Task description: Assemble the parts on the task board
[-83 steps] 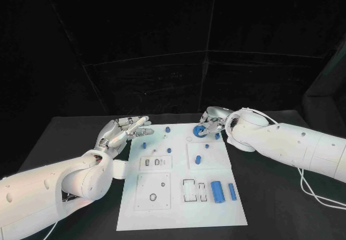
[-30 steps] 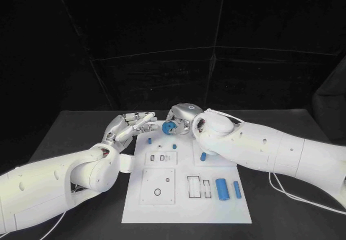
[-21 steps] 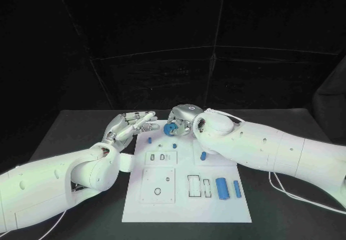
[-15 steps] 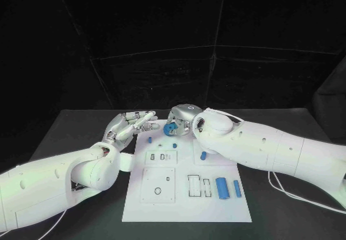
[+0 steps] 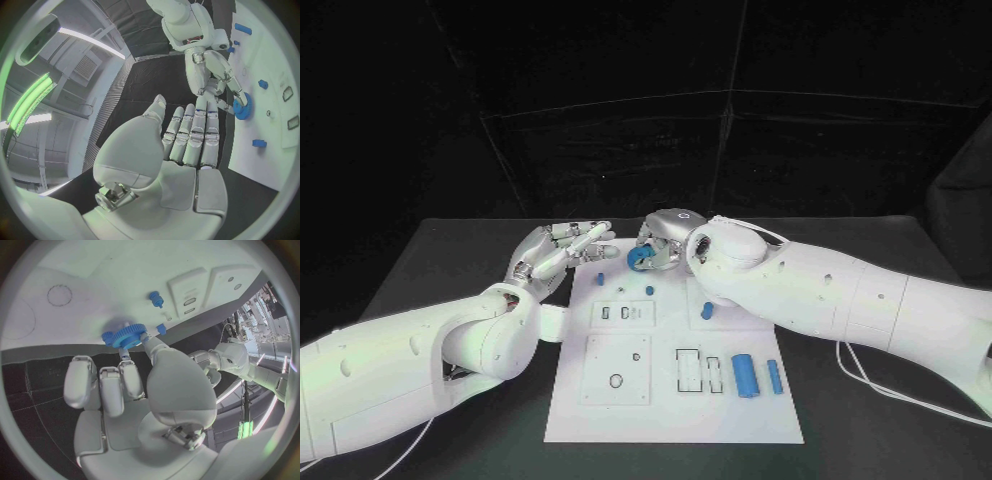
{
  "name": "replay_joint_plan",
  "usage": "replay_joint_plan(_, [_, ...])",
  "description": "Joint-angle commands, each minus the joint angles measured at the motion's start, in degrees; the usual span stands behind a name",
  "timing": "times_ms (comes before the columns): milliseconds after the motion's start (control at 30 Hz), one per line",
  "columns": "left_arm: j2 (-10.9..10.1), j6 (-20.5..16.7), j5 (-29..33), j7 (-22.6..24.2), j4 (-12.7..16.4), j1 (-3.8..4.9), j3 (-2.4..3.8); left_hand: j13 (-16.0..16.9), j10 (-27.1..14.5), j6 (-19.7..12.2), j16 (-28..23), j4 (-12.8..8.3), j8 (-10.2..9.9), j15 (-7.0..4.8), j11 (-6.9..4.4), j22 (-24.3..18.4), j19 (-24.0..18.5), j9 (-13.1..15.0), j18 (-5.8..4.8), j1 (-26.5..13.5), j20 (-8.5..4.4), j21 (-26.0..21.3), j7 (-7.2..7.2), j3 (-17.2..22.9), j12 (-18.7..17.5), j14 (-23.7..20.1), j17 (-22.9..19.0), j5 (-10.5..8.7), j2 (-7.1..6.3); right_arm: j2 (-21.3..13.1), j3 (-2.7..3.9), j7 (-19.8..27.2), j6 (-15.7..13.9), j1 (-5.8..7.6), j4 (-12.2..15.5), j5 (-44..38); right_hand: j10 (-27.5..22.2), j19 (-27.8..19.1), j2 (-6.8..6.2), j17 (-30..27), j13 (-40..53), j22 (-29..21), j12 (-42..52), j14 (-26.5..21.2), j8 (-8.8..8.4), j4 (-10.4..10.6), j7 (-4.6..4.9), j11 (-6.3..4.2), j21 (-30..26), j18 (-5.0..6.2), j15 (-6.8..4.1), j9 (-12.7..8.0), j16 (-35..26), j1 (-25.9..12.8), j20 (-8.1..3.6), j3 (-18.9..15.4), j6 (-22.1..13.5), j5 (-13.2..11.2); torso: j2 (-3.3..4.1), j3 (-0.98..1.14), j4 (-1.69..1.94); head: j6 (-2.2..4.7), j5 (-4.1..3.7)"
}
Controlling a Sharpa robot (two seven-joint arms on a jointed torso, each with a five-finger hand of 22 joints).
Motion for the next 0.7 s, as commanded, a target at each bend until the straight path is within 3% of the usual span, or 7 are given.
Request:
replay_joint_plan(33, [0.0, 0.6, -0.1, 0.2, 0.0, 0.11, 0.05, 0.0, 0.0, 0.0, -0.3, -0.4, -0.3, -0.05, 0.23, -0.1, 0.4, 0.0, 0.38, 0.0, 0.06, -0.2, 0.55, -0.1, -0.3, -0.2, 0.0, 0.03, 0.42, 0.0, -0.10, -0.1, 1.3, -0.05, -0.1, 0.9, -0.6, 0.0, -0.32, 7.1, 0.4, -0.1, -0.6, 4.3, -0.17, 0.3, 0.16, 0.14, -0.2, -0.99, 0.65, -0.2, 0.2, -0.9, 0.42, -1.2, -0.9, -0.2, 0.00, 0.03, -0.01, -0.04, -0.06])
replay_joint_plan(500, [0.0, 0.6, -0.1, -0.1, -0.1, 0.11, 0.05, 0.0, 0.0, 0.0, -0.3, -0.4, -0.3, -0.05, 0.23, -0.1, 0.4, 0.0, 0.38, 0.0, 0.05, -0.2, 0.55, -0.1, -0.3, -0.2, 0.0, 0.03, 0.43, -0.4, -0.14, 0.2, 0.3, -0.05, 0.2, 1.4, -1.6, -0.1, -0.34, 7.5, -1.0, -0.2, -2.1, 4.3, 0.00, 1.8, 0.40, 0.44, -0.2, -0.96, 0.92, -0.4, 0.3, -1.6, 0.74, -3.9, -2.1, 0.0, 0.01, 0.02, -0.04, -0.15, -0.02])
replay_joint_plan(600, [0.0, 0.6, -0.1, -0.1, -0.1, 0.11, 0.05, 0.0, 0.0, 0.0, -0.3, -0.4, -0.3, -0.05, 0.23, -0.1, 0.4, 0.0, 0.38, 0.0, 0.05, -0.2, 0.55, -0.1, -0.3, -0.2, 0.0, 0.03, 0.43, -0.9, -0.14, 0.6, -1.5, -0.10, 0.6, 1.7, -1.5, 0.0, -0.20, 7.5, -0.9, -0.1, -2.0, 4.4, 0.05, 2.1, 0.39, 0.43, -0.2, -0.98, 0.92, -0.4, 0.3, -1.6, 0.76, -4.2, -2.0, 0.2, 0.00, 0.02, -0.04, -0.12, -0.04])
replay_joint_plan(700, [0.0, 0.7, -0.1, 0.0, -0.2, 0.11, 0.05, 0.0, 0.0, 0.0, -0.3, -0.4, -0.3, -0.05, 0.23, -0.1, 0.4, 0.0, 0.38, 0.0, 0.05, -0.2, 0.55, -0.1, -0.3, -0.2, 0.0, 0.03, 0.43, -1.9, -0.15, 1.4, -5.2, -0.17, 1.5, 2.9, -1.1, 0.1, 0.20, 7.8, -0.5, 0.2, -1.5, 4.4, 0.12, 2.7, 0.31, 0.38, 0.0, -1.04, 0.87, -0.3, 0.4, -1.3, 0.75, -4.9, -1.8, 2.1, -0.01, 0.06, -0.08, -0.01, -0.08])
